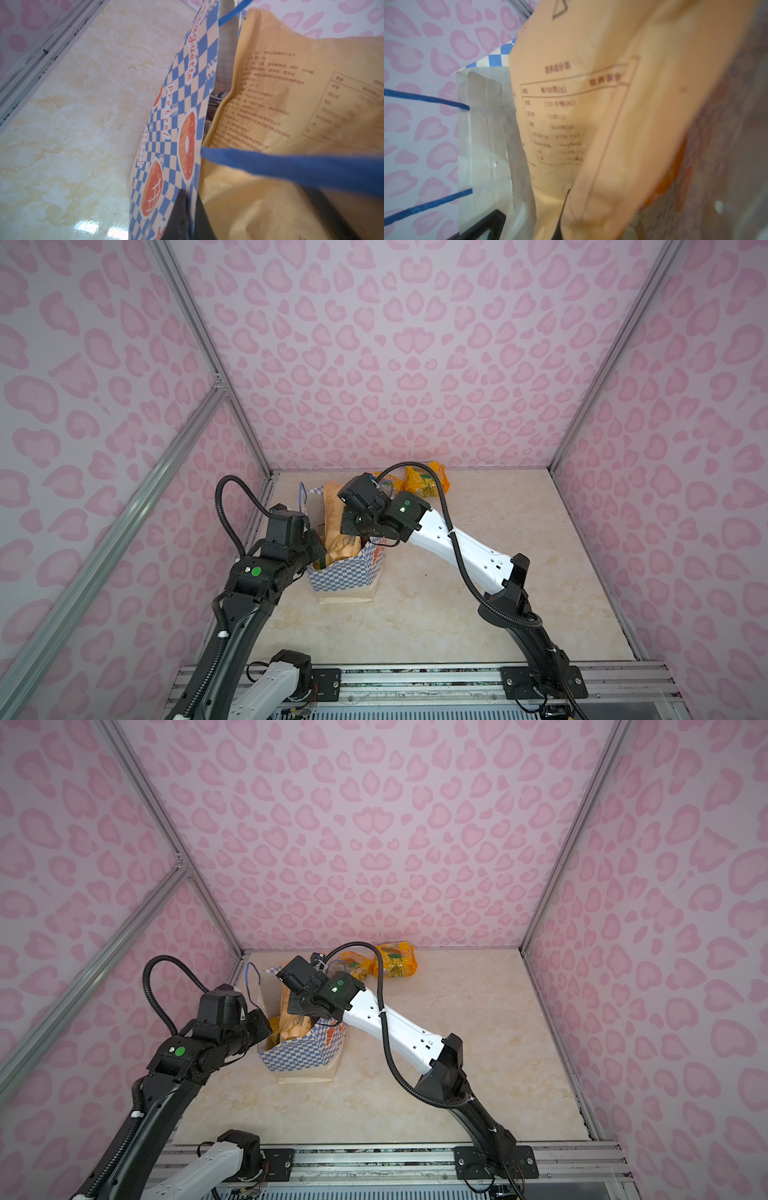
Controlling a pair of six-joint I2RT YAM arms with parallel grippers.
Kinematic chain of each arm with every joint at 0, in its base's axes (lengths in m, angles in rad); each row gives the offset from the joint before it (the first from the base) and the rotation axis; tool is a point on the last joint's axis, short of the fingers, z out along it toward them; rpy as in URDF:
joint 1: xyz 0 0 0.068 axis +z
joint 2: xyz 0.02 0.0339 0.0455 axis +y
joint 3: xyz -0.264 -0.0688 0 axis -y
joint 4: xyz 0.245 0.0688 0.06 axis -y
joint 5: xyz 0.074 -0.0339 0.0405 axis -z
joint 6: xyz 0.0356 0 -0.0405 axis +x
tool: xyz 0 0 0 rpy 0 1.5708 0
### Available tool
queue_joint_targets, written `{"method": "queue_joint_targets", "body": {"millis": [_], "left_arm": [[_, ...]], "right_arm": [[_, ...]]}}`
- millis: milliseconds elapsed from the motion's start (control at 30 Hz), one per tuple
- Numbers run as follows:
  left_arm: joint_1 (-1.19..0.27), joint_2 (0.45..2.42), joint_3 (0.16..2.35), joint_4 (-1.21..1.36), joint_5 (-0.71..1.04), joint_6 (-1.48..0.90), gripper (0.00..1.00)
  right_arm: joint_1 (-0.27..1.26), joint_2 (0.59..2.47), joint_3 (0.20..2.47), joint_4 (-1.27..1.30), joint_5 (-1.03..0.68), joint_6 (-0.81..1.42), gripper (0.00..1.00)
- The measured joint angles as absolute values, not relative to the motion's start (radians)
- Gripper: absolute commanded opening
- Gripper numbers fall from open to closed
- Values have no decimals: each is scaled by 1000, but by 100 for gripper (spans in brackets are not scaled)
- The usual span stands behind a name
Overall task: Place the snacks into the paper bag
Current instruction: 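Lower the kraft pouch into the paper bag and open the right gripper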
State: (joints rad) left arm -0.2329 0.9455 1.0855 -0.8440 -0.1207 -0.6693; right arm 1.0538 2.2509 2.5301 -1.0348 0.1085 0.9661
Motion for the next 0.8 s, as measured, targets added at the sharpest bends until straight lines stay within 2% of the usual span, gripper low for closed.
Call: {"method": "queue_joint_targets", "body": {"millis": [267, 500, 800], "left_arm": [[-233, 962, 1085, -841, -121, -669, 10], [-233, 965, 1081, -838, -120, -669, 10], [-233, 966, 1079, -838, -120, -668, 10]], "right_arm": [[1087, 2205, 2510, -1058, 124, 981, 1], [1120, 2129, 2454, -1067, 229, 984, 2], [1115, 2138, 2444, -1066, 253, 983, 1]]}}
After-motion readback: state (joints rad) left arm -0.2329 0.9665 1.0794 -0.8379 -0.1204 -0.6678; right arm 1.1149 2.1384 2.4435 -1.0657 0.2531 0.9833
